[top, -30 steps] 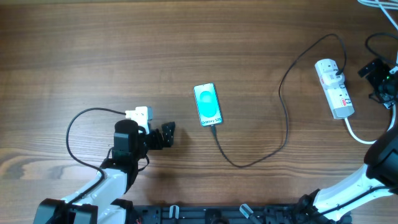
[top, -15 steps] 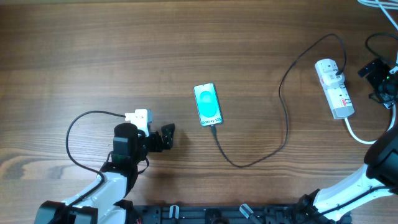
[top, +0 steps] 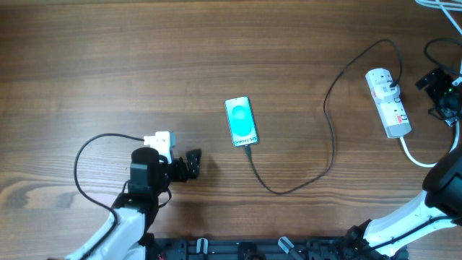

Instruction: Plug charger to phone and switch on socket

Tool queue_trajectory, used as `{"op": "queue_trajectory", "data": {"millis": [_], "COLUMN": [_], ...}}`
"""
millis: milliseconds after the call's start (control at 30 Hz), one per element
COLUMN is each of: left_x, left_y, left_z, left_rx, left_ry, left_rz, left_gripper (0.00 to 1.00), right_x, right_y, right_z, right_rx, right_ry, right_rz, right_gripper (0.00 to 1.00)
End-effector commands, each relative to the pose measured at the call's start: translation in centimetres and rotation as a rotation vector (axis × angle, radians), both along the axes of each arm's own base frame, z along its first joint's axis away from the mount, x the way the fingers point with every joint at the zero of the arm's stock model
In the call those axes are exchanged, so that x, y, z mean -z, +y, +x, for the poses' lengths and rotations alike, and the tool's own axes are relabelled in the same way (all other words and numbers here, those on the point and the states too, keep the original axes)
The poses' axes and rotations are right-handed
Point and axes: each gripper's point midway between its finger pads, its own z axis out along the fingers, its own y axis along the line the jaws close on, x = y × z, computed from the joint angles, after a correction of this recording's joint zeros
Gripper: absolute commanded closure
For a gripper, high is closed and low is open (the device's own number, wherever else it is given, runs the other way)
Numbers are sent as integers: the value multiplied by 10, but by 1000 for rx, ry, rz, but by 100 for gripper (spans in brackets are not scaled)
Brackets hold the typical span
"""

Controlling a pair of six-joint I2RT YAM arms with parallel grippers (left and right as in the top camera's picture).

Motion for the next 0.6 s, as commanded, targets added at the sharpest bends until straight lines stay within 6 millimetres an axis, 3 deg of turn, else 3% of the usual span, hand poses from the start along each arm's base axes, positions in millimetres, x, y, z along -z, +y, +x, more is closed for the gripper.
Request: {"op": "queue_trajectory", "data": {"millis": [0, 567], "left_x": [49, 46], "left_y": [18, 19], "left_z": [-54, -54], "left_rx": [-78, -85], "left_ry": [221, 212], "left_rz": [39, 45], "left_gripper": [0, 0], "right_x": [-9, -9], "right_y": [3, 3], "right_z": [3, 3], "right_rx": [-20, -20], "right_ry": [-21, -20], "right_rz": [-12, -12], "right_gripper": [0, 0]}}
